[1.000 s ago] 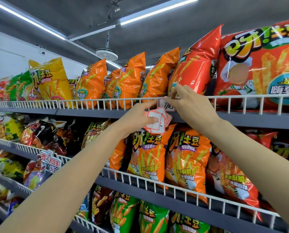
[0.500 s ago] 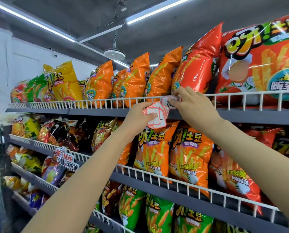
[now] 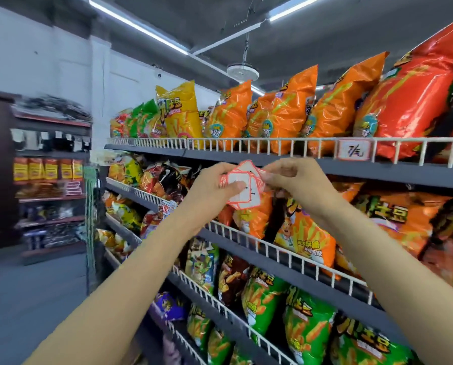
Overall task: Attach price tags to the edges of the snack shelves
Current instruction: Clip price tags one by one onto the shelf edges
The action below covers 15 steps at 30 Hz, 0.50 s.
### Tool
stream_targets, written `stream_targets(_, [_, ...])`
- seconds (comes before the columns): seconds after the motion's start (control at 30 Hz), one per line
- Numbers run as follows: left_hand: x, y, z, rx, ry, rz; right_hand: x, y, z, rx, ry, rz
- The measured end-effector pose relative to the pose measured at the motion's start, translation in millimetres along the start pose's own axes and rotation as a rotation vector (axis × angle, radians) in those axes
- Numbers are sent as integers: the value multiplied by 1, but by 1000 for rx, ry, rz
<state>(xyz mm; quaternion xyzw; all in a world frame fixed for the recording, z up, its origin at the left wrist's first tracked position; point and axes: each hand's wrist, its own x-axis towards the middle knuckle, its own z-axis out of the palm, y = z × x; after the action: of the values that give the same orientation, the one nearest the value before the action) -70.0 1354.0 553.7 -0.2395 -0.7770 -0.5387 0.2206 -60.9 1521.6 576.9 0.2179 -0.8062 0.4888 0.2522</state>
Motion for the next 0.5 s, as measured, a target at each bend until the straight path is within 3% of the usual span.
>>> stream_targets(0.5, [59, -176, -255, 151, 75, -67, 121, -20, 305, 288, 95, 74])
